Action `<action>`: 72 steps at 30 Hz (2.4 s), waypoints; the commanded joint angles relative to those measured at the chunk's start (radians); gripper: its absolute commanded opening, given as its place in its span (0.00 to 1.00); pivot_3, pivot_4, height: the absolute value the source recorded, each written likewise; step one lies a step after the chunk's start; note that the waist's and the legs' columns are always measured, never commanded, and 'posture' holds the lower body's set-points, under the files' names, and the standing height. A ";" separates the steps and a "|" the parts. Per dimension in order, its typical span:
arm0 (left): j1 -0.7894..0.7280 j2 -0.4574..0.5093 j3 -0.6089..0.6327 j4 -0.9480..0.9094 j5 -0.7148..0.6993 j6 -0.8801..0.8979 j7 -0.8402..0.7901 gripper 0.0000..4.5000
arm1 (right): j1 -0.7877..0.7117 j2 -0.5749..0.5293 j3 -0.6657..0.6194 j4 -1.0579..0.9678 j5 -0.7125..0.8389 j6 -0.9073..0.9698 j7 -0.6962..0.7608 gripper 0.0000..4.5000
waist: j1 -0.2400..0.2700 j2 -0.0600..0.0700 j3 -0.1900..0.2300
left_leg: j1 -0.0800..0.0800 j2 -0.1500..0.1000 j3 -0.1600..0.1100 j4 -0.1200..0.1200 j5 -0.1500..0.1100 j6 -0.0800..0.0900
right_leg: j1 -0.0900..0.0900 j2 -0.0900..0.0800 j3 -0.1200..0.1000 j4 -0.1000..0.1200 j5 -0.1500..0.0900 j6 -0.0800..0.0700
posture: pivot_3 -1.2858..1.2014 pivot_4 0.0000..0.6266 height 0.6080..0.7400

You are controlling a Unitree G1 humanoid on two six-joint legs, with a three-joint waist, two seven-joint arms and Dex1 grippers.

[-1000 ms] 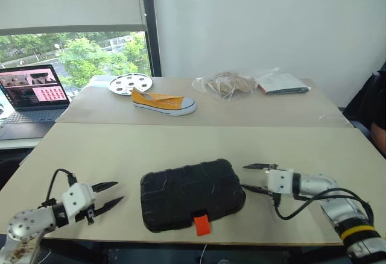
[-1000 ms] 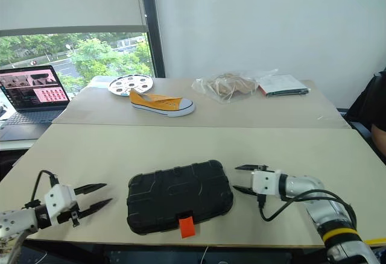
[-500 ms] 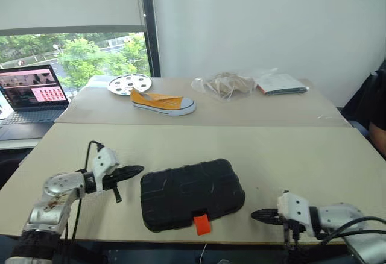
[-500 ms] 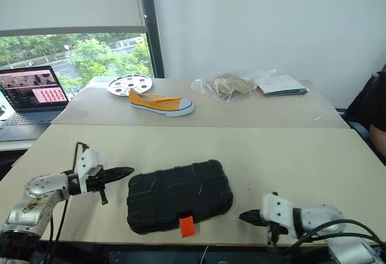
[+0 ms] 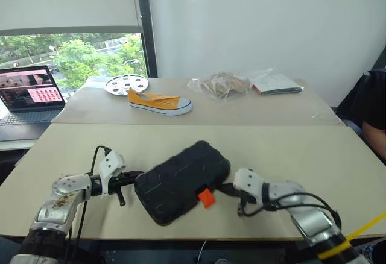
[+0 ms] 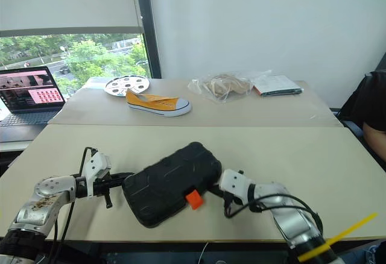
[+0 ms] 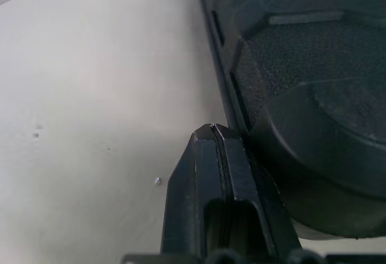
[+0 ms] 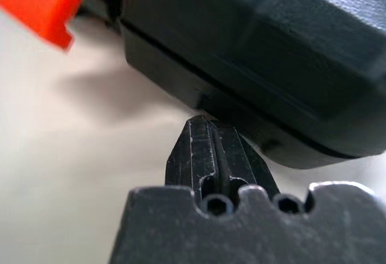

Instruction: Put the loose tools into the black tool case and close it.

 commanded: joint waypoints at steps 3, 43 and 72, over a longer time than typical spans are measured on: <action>0.000 -0.017 0.104 -0.058 -0.069 0.000 0.048 0.00 | -0.018 -0.076 -0.050 0.019 0.026 -0.070 0.078 0.00 | 0.005 0.000 0.000 | -0.002 0.000 0.000 0.000 0.000 0.000 | -0.001 0.000 -0.001 0.000 0.000 0.000 | 0.52 0.24 1.00; -0.200 -0.117 -0.214 -0.069 0.082 0.144 -0.002 0.00 | 0.030 -0.026 0.011 -0.330 0.106 0.275 0.042 0.00 | 0.007 0.003 -0.002 | 0.001 -0.003 -0.002 0.002 -0.001 0.002 | 0.003 -0.001 0.001 0.000 -0.004 0.006 | 0.52 0.24 1.00; -0.191 -0.135 -0.241 -0.046 0.100 0.125 -0.027 0.00 | 0.054 -0.168 -0.018 -0.431 0.164 0.393 0.131 0.00 | 0.004 0.008 -0.005 | 0.003 -0.002 -0.006 0.000 -0.003 0.008 | 0.015 -0.002 0.001 -0.004 -0.006 0.012 | 0.52 0.24 1.00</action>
